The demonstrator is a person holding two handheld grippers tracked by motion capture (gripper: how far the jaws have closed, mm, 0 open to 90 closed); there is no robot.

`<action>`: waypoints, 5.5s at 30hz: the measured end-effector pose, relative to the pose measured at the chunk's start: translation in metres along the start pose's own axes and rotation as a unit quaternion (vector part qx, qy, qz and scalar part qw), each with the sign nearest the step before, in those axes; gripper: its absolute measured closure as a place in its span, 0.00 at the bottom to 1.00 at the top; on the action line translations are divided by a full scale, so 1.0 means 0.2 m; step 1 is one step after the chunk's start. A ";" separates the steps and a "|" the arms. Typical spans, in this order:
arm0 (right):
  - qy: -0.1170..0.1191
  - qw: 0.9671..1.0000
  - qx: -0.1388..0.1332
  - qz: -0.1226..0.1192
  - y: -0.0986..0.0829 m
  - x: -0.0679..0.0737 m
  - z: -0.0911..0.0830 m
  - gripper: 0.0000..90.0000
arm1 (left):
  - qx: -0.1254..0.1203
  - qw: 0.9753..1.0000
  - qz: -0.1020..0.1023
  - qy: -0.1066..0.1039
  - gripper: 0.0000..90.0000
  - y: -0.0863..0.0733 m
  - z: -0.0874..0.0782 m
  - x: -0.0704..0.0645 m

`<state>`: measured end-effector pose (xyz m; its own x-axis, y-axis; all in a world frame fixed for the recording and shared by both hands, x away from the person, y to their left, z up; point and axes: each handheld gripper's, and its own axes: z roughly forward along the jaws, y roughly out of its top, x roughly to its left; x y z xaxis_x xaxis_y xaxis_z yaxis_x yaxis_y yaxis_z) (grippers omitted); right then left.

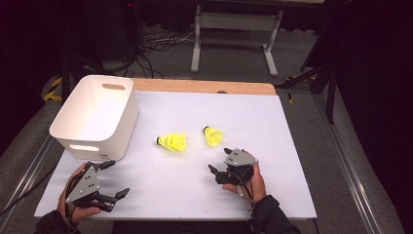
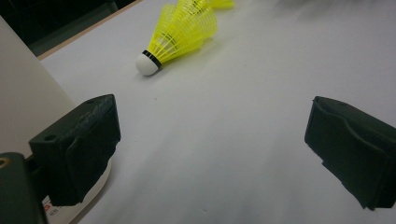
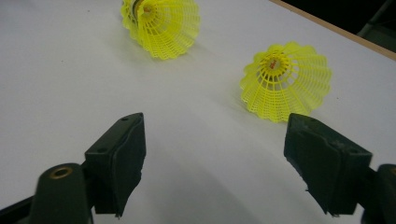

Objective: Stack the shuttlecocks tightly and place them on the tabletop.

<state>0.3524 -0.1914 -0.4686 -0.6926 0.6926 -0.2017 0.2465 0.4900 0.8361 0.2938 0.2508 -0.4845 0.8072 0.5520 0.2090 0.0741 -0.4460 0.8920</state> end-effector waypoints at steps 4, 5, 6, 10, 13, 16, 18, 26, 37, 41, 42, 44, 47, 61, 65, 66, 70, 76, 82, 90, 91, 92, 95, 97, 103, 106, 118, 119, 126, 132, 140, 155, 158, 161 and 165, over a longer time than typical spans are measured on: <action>-0.003 1.000 -0.001 0.003 0.02 -0.02 0.01 0.29 | 0.000 1.000 0.002 0.000 0.05 0.00 0.00 0.00; 0.002 1.000 -0.003 0.009 0.03 -0.03 0.02 0.29 | -0.002 1.000 0.001 0.000 0.05 0.00 0.00 0.00; 0.004 1.000 -0.006 0.013 0.04 -0.04 0.02 0.30 | -0.002 1.000 0.000 0.000 0.05 0.00 0.00 0.00; 0.008 1.000 -0.011 0.015 0.07 -0.05 0.05 0.33 | -0.003 1.000 0.000 -0.002 0.05 0.00 0.01 0.00; 0.013 1.000 -0.004 0.019 0.09 -0.06 0.08 0.35 | 0.000 1.000 0.007 -0.002 0.05 0.01 0.01 0.00; 0.015 1.000 0.005 0.026 0.10 -0.07 0.12 0.37 | 0.000 1.000 0.007 -0.005 0.05 0.00 0.01 0.00; 0.013 0.999 0.015 0.035 0.11 -0.08 0.15 0.37 | -0.001 1.000 0.006 -0.007 0.05 0.00 0.01 0.00; 0.004 0.998 0.033 0.046 0.14 -0.11 0.21 0.49 | -0.003 1.000 0.008 -0.004 0.05 0.00 -0.01 -0.01; -0.013 0.996 0.062 0.067 0.17 -0.14 0.34 0.65 | -0.003 1.000 0.008 -0.013 0.05 0.00 0.01 0.00; -0.014 0.996 0.061 0.071 0.17 -0.15 0.36 0.75 | -0.003 1.000 0.008 -0.017 0.05 0.00 0.03 0.01; -0.016 0.995 0.061 0.071 0.17 -0.15 0.36 0.78 | -0.001 1.000 0.009 -0.018 0.05 0.01 0.03 0.00; -0.020 0.995 0.062 0.074 0.18 -0.15 0.36 0.82 | -0.002 1.000 0.011 -0.020 0.05 0.01 0.04 0.00; -0.027 0.995 0.060 0.081 0.17 -0.16 0.36 0.88 | -0.002 1.000 0.013 -0.023 0.05 0.01 0.05 0.00; -0.043 0.994 0.066 0.081 0.17 -0.18 0.34 1.00 | 0.003 1.000 0.015 -0.022 0.06 0.01 0.05 0.00; -0.046 0.993 0.062 0.086 0.16 -0.19 0.33 1.00 | 0.004 1.000 0.015 -0.019 0.05 0.01 0.05 0.00; -0.047 0.993 0.062 0.088 0.16 -0.20 0.33 1.00 | 0.005 1.000 0.016 -0.019 0.06 0.01 0.05 0.00; -0.046 0.993 0.057 0.090 0.16 -0.20 0.32 1.00 | 0.006 1.000 0.016 -0.017 0.05 0.01 0.04 -0.01; -0.044 0.994 0.050 0.089 0.17 -0.21 0.30 1.00 | 0.007 1.000 0.018 -0.012 0.05 0.01 0.03 -0.02; -0.044 0.994 0.038 0.093 0.17 -0.21 0.26 1.00 | 0.009 1.000 0.022 -0.010 0.05 0.01 0.03 -0.02; -0.046 0.994 0.025 0.092 0.18 -0.22 0.23 1.00 | 0.009 1.000 0.021 -0.012 0.05 0.01 0.03 -0.02; -0.045 0.994 0.024 0.093 0.18 -0.22 0.22 1.00 | 0.009 1.000 0.021 -0.012 0.05 0.01 0.03 -0.02; -0.045 0.994 0.021 0.092 0.19 -0.22 0.22 1.00 | 0.009 1.000 0.020 -0.011 0.05 0.01 0.03 -0.02; -0.044 0.995 0.016 0.092 0.19 -0.22 0.20 1.00 | 0.009 1.000 0.020 -0.011 0.05 0.01 0.03 -0.02; -0.043 0.995 0.013 0.090 0.19 -0.22 0.19 1.00 | 0.009 1.000 0.021 -0.012 0.05 0.01 0.03 -0.02; -0.038 0.996 -0.001 0.082 0.21 -0.22 0.14 1.00 | 0.010 1.000 0.020 -0.011 0.05 0.01 0.03 -0.02; -0.035 0.996 -0.006 0.080 0.22 -0.22 0.12 1.00 | 0.010 1.000 0.020 -0.011 0.05 0.01 0.03 -0.02; -0.026 0.997 -0.014 0.069 0.23 -0.22 0.07 1.00 | 0.010 1.000 0.019 -0.012 0.05 0.01 0.03 -0.02; -0.024 0.997 -0.016 0.070 0.23 -0.21 0.07 1.00 | 0.010 1.000 0.019 -0.012 0.06 0.01 0.03 -0.02; -0.020 0.998 -0.019 0.062 0.24 -0.21 0.05 1.00 | 0.010 1.000 0.019 -0.012 0.06 0.01 0.03 -0.02; -0.016 0.998 -0.023 0.059 0.24 -0.20 0.03 1.00 | 0.010 1.000 0.017 -0.010 0.06 0.01 0.02 -0.02; -0.007 0.999 -0.025 0.048 0.25 -0.18 0.00 1.00 | 0.008 1.000 0.018 -0.011 0.05 0.01 0.02 -0.02; 0.031 0.999 -0.002 0.016 0.23 -0.12 -0.02 1.00 | 0.006 1.000 0.017 -0.010 0.05 0.01 0.02 -0.02; 0.044 0.999 0.004 0.010 0.23 -0.09 0.00 1.00 | 0.007 1.000 0.021 -0.010 0.05 0.01 0.02 -0.02; 0.058 0.998 0.011 0.002 0.23 -0.06 0.02 1.00 | 0.006 1.000 0.020 -0.010 0.05 0.01 0.02 -0.02; 0.069 0.997 0.024 -0.007 0.23 -0.03 0.06 1.00 | 0.005 1.000 0.020 -0.010 0.06 0.01 0.02 -0.02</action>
<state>0.3757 -0.1659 -0.4366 -0.7824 0.6072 -0.1384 0.2656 0.5264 0.8077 0.2922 0.2451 -0.4849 0.8214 0.5195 0.2355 0.0480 -0.4744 0.8790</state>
